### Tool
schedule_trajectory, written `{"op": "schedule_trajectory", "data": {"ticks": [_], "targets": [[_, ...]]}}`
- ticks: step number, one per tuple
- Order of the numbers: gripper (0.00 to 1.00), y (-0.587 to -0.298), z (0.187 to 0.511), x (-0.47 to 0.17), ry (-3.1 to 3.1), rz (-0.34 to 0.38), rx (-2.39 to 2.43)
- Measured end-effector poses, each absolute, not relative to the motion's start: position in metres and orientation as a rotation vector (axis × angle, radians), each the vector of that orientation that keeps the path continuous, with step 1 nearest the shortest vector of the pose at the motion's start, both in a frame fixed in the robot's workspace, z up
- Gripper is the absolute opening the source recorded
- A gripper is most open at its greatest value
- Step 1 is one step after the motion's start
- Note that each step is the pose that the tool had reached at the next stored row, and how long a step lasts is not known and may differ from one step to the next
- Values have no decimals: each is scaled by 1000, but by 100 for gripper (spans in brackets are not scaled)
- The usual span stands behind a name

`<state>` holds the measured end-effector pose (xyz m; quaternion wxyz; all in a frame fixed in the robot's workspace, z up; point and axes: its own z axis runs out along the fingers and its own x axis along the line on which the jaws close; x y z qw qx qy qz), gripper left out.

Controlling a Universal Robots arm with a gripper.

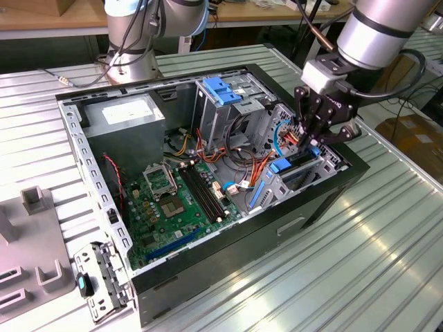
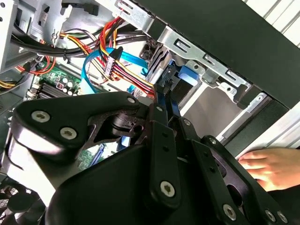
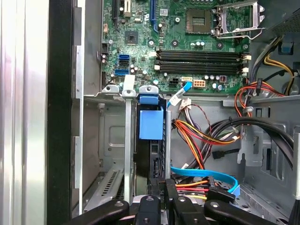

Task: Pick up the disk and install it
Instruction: 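Insert the first disk wire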

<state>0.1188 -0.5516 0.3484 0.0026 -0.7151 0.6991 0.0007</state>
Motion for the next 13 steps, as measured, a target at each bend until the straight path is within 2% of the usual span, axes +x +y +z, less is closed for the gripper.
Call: {"op": "schedule_trajectory", "data": {"ticks": [13], "targets": [[17,-554,347,119,2194,2,-2242]]}}
